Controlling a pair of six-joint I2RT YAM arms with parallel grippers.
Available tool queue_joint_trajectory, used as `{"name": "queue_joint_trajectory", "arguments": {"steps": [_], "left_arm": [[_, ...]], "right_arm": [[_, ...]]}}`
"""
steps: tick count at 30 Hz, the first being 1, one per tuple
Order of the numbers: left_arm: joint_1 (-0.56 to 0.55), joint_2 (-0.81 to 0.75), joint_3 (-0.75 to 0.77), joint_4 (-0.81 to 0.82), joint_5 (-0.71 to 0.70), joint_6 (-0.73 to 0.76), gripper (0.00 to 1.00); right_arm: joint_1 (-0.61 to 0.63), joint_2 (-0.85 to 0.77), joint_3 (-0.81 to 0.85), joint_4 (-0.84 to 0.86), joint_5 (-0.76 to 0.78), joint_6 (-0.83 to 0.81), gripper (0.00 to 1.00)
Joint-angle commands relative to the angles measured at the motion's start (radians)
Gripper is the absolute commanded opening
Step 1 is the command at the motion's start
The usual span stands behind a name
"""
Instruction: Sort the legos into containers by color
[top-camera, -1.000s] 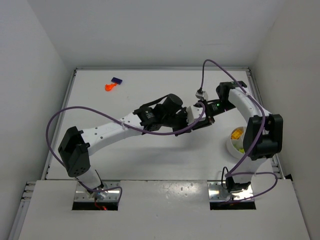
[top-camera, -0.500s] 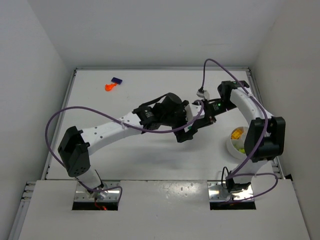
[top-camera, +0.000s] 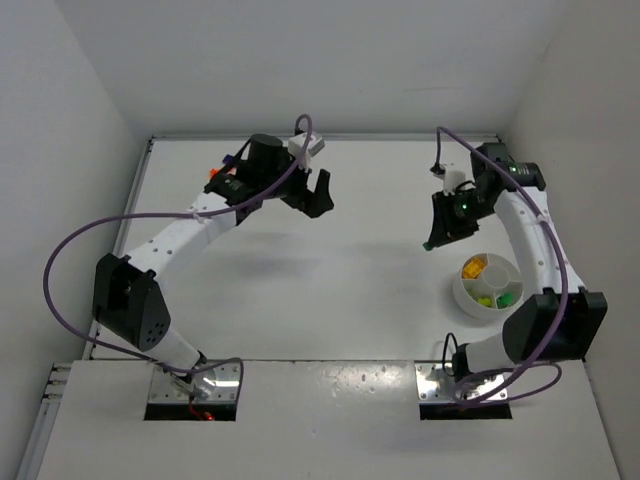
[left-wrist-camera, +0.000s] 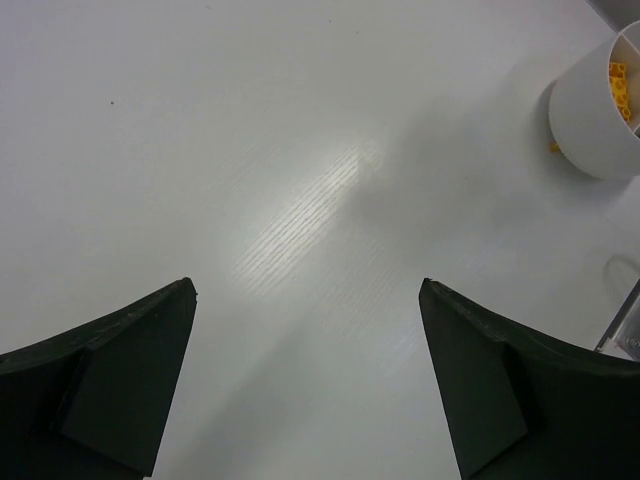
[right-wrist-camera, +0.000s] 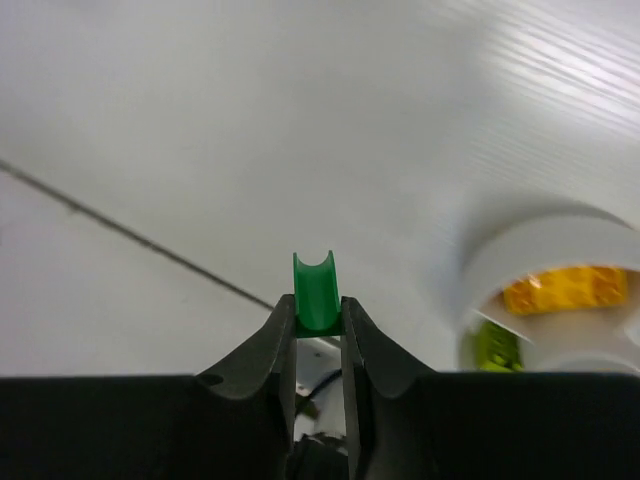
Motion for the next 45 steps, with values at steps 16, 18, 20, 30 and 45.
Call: {"name": "queue_joint_trajectory", "arguments": {"steps": [16, 18, 20, 30, 45], "left_arm": [[0.112, 0.104, 0.126, -0.089, 0.021, -0.046, 1.00], [0.122, 0.104, 0.126, -0.089, 0.021, -0.046, 1.00], [0.132, 0.104, 0.126, -0.089, 0.045, -0.034, 1.00], [0.141, 0.176, 0.203, -0.163, 0.044, -0.061, 1.00], [0.122, 0.142, 0.194, -0.161, 0.046, 0.040, 1.00]], "right_arm": [[-0.230, -0.271, -0.147, 0.006, 0.706, -0.107, 0.00], [-0.250, -0.285, -0.159, -0.005, 0.715, -0.121, 0.00], [-0.282, -0.295, -0.168, -0.005, 0.715, -0.131, 0.00], [-0.405, -0.346, -0.295, 0.023, 0.691, -0.216, 0.00], [-0.503, -0.291, -0.418, 0.130, 0.515, -0.291, 0.00]]}}
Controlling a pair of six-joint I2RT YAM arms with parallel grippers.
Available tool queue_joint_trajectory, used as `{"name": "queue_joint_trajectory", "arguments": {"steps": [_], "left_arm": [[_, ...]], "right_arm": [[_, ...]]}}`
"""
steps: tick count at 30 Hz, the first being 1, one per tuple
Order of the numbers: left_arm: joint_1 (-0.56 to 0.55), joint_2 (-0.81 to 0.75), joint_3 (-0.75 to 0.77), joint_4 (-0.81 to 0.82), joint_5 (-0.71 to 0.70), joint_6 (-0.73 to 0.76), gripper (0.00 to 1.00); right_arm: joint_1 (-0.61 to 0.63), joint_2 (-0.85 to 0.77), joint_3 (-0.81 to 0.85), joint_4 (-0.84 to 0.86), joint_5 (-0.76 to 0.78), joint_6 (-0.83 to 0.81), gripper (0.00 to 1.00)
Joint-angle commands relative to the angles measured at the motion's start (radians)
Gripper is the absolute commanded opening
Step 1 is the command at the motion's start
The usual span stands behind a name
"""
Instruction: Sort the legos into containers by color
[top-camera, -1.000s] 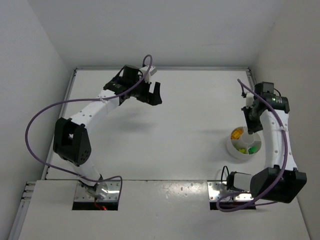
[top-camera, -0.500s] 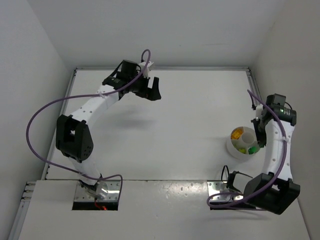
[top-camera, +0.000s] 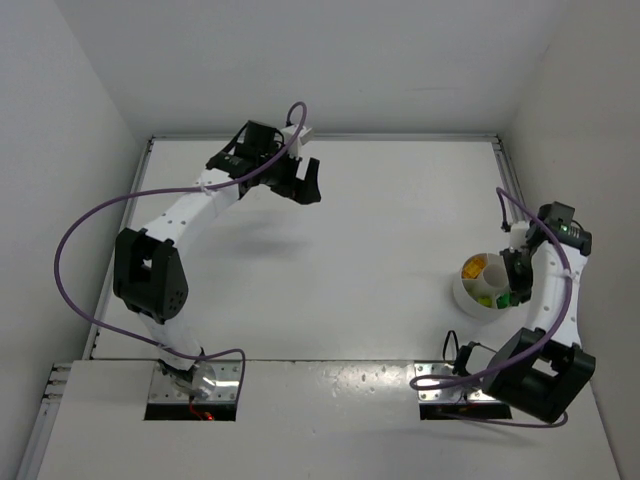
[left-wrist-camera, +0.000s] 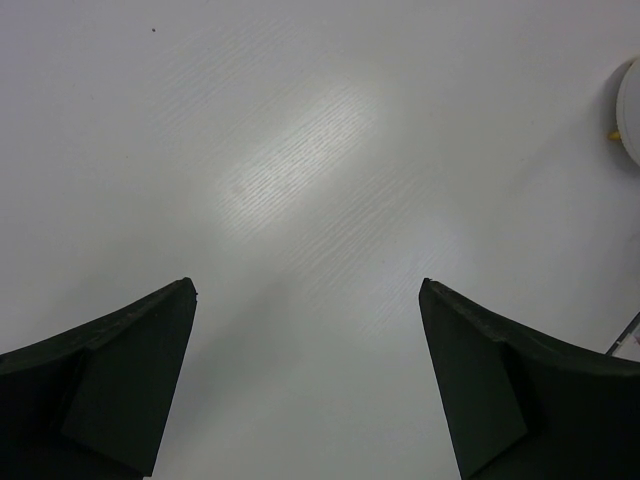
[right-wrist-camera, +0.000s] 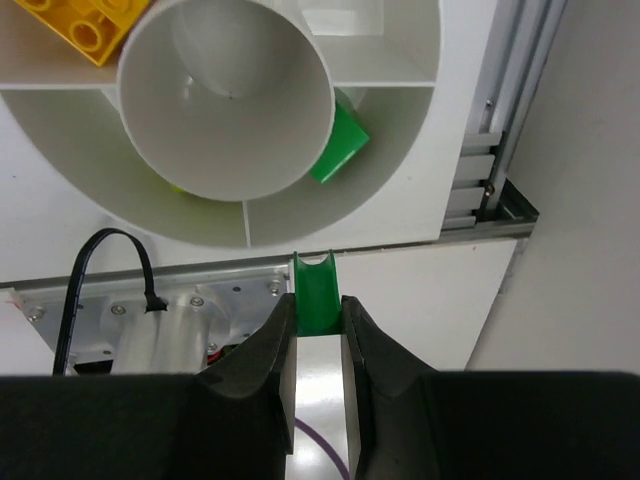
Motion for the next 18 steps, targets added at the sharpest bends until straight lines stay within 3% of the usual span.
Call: {"name": "queue_joint_trajectory", "arguments": {"steps": [1, 7, 18], "left_arm": [[-0.008, -0.054, 0.007, 0.015, -0.011, 0.019, 1.00], [-0.008, -0.065, -0.031, 0.035, -0.021, 0.019, 1.00], [0.024, -0.134, -0.113, 0.122, -0.087, -0.003, 1.00]], "right_arm": [[-0.012, 0.026, -0.003, 0.063, -0.062, -0.032, 0.00], [-0.032, 0.092, 0.006, 0.085, -0.096, -0.042, 0.00], [-0.052, 0.123, 0.043, 0.094, -0.116, -0.069, 0.27]]}}
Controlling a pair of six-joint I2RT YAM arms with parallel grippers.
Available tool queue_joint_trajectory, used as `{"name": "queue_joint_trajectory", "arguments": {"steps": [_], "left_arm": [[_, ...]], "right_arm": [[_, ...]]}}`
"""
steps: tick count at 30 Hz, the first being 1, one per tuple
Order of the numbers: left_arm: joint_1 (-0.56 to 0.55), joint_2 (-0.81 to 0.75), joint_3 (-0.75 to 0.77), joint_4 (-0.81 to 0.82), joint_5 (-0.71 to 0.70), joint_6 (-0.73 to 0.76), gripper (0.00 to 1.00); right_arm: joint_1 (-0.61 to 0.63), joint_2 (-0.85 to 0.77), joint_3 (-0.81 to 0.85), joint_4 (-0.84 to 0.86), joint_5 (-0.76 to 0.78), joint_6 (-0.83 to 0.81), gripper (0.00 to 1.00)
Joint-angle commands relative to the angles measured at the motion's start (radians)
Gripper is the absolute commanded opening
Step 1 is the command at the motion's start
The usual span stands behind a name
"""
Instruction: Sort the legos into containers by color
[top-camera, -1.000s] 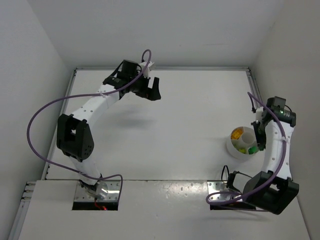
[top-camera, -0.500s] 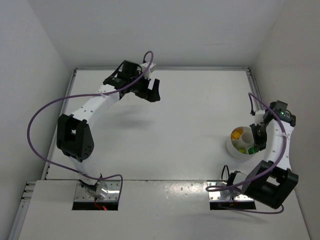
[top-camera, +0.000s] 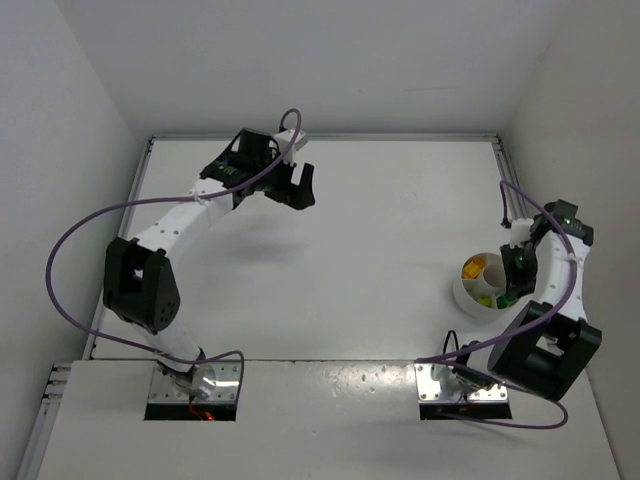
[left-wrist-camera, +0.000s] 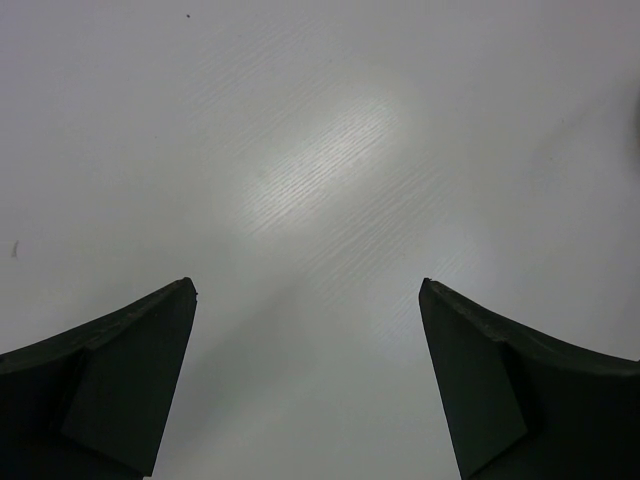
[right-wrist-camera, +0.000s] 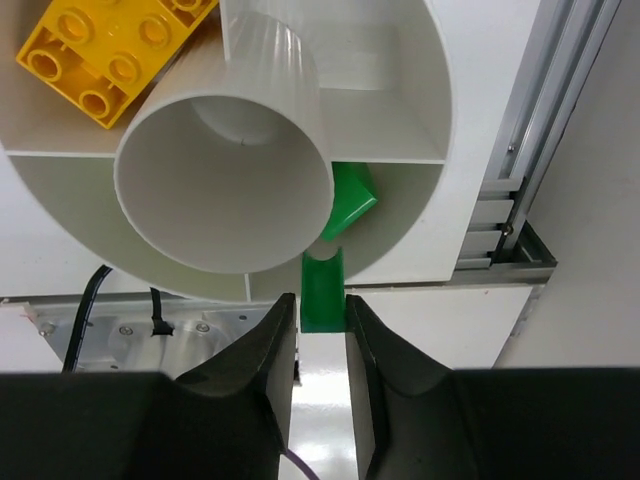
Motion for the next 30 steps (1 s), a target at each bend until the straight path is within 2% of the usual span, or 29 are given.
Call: {"name": "queue_joint_trajectory", "arguments": {"steps": [1, 9, 12, 17, 19, 24, 30], "left_arm": [[0.033, -0.074, -0.007, 0.067, -0.026, -0.018, 1.00], [0.105, -0.074, -0.026, 0.067, -0.012, -0.047, 1.00], [0.148, -0.083, -0.026, 0.067, -0.070, -0.047, 1.00], [0.212, -0.060, 0.025, 0.067, -0.254, -0.058, 1.00], [0.231, -0.019, 0.063, 0.067, -0.312, -0.067, 1.00], [0.265, 0.089, 0.161, 0.058, -0.356, -0.043, 1.00], [0.285, 0.335, 0.388, 0.000, -0.457, -0.012, 1.00]], "right_arm": [[-0.008, 0.007, 0.053, 0.017, -0.020, -0.022, 0.27], [-0.008, 0.018, 0.117, -0.012, -0.010, -0.041, 0.29], [-0.008, 0.018, 0.162, -0.043, -0.052, -0.041, 0.29], [-0.008, 0.036, 0.194, -0.075, -0.096, -0.041, 0.29], [-0.008, 0.036, 0.194, -0.084, -0.106, -0.041, 0.29], [0.001, 0.036, 0.194, -0.084, -0.116, -0.031, 0.29], [0.001, 0.036, 0.185, -0.093, -0.116, -0.031, 0.29]]}}
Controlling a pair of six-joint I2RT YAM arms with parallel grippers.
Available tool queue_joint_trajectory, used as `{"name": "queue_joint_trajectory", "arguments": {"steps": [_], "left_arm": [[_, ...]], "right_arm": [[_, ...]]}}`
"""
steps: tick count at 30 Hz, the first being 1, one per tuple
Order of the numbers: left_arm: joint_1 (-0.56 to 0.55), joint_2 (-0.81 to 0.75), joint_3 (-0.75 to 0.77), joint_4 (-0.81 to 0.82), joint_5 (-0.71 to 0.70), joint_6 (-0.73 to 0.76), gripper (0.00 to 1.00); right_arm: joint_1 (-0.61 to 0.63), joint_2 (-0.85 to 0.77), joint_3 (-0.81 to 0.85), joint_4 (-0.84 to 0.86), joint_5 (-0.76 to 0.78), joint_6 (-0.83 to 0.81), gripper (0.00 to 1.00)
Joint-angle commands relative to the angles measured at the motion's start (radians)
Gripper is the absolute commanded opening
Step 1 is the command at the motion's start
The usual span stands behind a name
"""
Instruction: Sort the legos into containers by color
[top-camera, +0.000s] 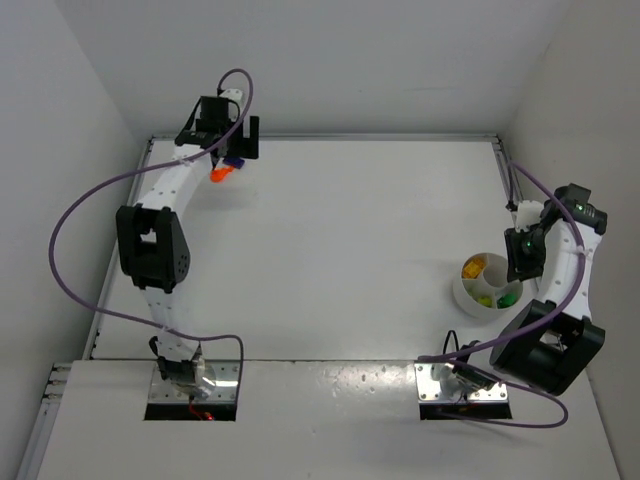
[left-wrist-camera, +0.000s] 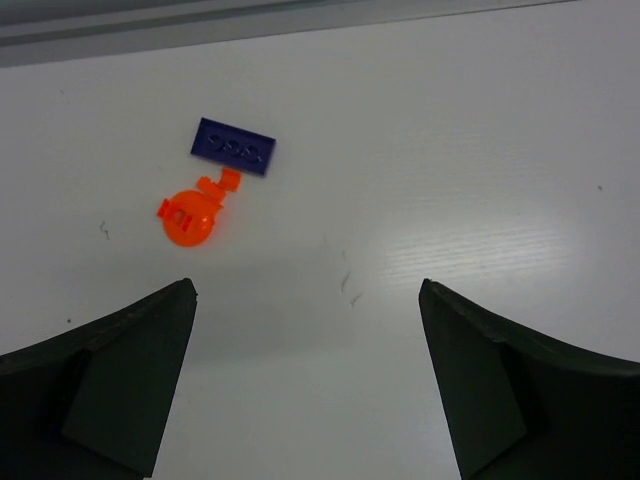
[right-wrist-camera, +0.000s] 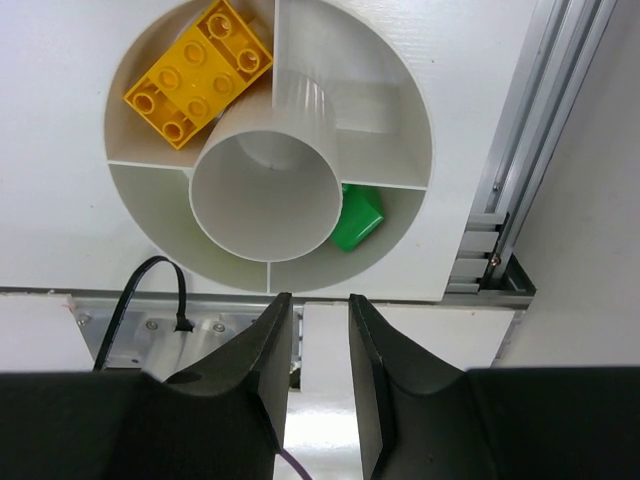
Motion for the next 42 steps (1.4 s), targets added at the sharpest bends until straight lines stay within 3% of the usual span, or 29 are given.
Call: {"name": "queue_joint_trajectory", "arguments": {"steps": [1, 5, 11, 21, 31, 42], "left_arm": [[0.030, 0.137, 0.148, -0.060, -0.068, -0.010, 1.00], [0.050, 0.254, 0.264, -0.079, -0.088, -0.032, 1.00], [0.095, 0.316, 0.264, -0.079, -0.111, -0.032, 0.97], [0.205, 0.385, 0.273, -0.088, 0.010, 0.005, 0.92], [0.225, 0.462, 0.307, -0.088, 0.180, 0.065, 0.86], [0.225, 0.546, 0.385, -0.088, 0.166, 0.083, 0.85]], "right_arm": [[0.005, 0.001, 0.012, -0.011, -0.022, 0.001, 0.29], [0.005, 0.001, 0.012, -0.011, -0.022, 0.001, 0.29], [0.005, 0.001, 0.012, -0.020, -0.012, 0.001, 0.29], [0.015, 0.030, 0.030, -0.038, -0.040, 0.019, 0.29], [0.015, 0.030, 0.041, -0.057, -0.058, 0.028, 0.29], [0.015, 0.039, 0.041, -0.057, -0.058, 0.028, 0.29]]}}
